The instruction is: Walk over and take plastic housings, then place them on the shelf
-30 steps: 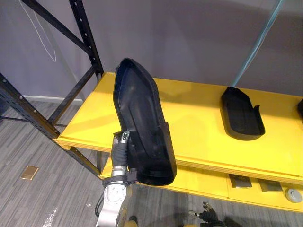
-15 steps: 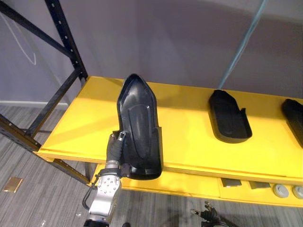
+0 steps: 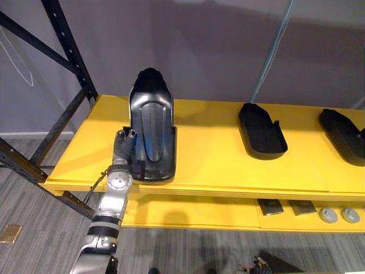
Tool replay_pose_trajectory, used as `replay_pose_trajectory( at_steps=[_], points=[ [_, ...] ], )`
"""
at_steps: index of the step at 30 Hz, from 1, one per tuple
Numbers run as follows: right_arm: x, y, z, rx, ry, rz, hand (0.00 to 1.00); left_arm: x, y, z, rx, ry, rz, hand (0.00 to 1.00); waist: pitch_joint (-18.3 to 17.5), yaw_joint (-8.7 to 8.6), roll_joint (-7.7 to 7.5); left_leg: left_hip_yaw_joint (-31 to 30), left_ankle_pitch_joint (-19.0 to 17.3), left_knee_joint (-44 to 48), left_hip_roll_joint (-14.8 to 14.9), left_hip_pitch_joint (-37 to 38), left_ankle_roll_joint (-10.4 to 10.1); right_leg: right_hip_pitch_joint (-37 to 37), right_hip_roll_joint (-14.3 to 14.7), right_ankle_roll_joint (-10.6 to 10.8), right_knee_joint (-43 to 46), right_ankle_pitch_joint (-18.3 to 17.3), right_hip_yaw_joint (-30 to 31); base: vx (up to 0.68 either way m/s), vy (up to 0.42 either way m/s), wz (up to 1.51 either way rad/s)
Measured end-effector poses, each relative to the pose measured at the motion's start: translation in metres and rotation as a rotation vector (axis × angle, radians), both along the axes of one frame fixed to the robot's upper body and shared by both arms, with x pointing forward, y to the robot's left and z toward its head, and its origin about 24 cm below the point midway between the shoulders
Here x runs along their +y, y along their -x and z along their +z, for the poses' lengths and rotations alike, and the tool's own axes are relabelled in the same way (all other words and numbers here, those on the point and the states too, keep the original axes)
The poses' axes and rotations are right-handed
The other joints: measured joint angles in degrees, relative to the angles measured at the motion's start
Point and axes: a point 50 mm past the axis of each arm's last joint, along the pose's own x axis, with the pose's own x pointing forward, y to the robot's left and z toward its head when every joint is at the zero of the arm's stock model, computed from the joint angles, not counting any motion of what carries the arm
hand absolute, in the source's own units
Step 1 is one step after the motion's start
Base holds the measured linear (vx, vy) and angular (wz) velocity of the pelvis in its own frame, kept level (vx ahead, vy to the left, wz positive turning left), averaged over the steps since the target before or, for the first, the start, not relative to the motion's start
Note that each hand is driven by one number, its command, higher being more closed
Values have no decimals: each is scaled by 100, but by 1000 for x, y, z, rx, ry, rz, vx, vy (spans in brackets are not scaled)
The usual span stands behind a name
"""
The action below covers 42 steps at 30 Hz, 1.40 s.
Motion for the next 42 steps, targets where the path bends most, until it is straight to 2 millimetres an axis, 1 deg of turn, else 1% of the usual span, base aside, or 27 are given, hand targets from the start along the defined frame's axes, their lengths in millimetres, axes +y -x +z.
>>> replay_pose_trajectory(
  at_steps=[1, 3, 6, 11, 12, 14, 17, 18, 21, 25, 26, 29, 35, 41, 42],
  points=[
    [0, 0, 0, 0, -1, 2, 0, 3, -4, 2, 9, -21, 13, 100, 0, -10, -3, 9, -7, 3, 3, -28, -8, -12, 4, 32, -30, 37, 1, 109, -1, -1],
    [0, -1, 0, -1, 1, 7, 0, 9, -11, 7, 25, -38, 36, 100, 3, -23, -7, 24, -6, 26, 24, -102, -10, -88, 31, 28, -36, 44, 2, 160, -11, -2],
    [0, -4, 1, -8, 0, 10, 0, 19, -15, 7, 57, -57, 68, 100, 6, -86, -8, 174, -5, 28, 54, -94, -10, -97, 67, -6, -19, 66, 6, 83, -9, -3],
    [1, -5, 1, -14, -1, 21, 0, 23, -25, 17, 56, -70, 83, 100, 64, -97, -7, 249, -5, 28, 114, -123, -10, -193, 118, -117, 22, 147, 20, 29, -1, -9],
    [0, -6, 2, -14, 4, 37, 0, 23, -30, 22, 52, -78, 87, 100, 118, -101, -3, 288, -5, 29, 111, -164, -10, -268, 115, -115, 44, 153, 46, -22, 8, -13],
    [0, -6, 2, -14, 3, 37, 0, 25, -32, 26, 51, -88, 93, 100, 148, -101, -3, 301, -5, 29, 110, -193, -9, -320, 115, -111, 46, 173, 107, -35, 8, -13],
    [0, -7, 2, -25, 5, 41, 0, 28, -37, 29, 61, -93, 105, 100, 218, -148, 0, 315, -4, 28, 107, -231, -8, -389, 107, -107, 47, 182, 117, -92, 8, -10],
    [0, -8, 3, -32, 6, 44, 0, 28, -38, 30, 62, -93, 106, 0, 234, -155, 0, 319, 4, 27, 107, -263, 2, -431, 108, -107, 47, 181, 117, -84, 4, -5],
    [0, -11, 4, -49, 9, 47, 0, 29, -38, 26, 79, -92, 111, 0, 289, -161, 16, 342, 63, 15, 110, -316, 33, -515, 109, -98, 71, 174, 122, -139, -1, -5],
    [0, -14, 6, -70, 14, 60, 0, 32, -37, 18, 118, -88, 124, 0, 349, -240, 28, 341, 100, -1, 116, -327, 49, -537, 117, -108, 93, 163, 129, -100, 3, 0],
    [1, -14, 6, -72, 15, 60, 0, 32, -38, 19, 118, -88, 125, 0, 357, -251, 24, 354, 100, -1, 114, -327, 49, -538, 114, -108, 87, 163, 135, -86, 17, -2],
    [1, -15, 6, -77, 15, 59, 0, 30, -42, 28, 94, -86, 124, 0, 412, -246, 8, 357, 99, 0, 108, -329, 48, -531, 108, -101, 76, 170, 138, -21, 7, 0],
    [1, -17, 6, -78, 16, 59, 0, 31, -49, 36, 94, -96, 160, 0, 446, -237, 2, 356, 88, 24, 110, -331, 33, -492, 120, -77, 19, 189, 132, 43, -2, 1],
    [1, -17, 6, -80, 16, 61, 0, 31, -51, 43, 73, -79, 167, 0, 525, -252, -5, 356, 89, 26, 112, -218, 33, -338, 127, -84, -18, 193, 122, 13, 0, 1],
    [1, -17, 6, -81, 16, 61, 0, 29, -51, 49, 43, -80, 165, 0, 536, -247, -7, 350, 89, 26, 112, -218, 33, -339, 127, -84, -17, 192, 120, -32, 14, 1]
  ],
)
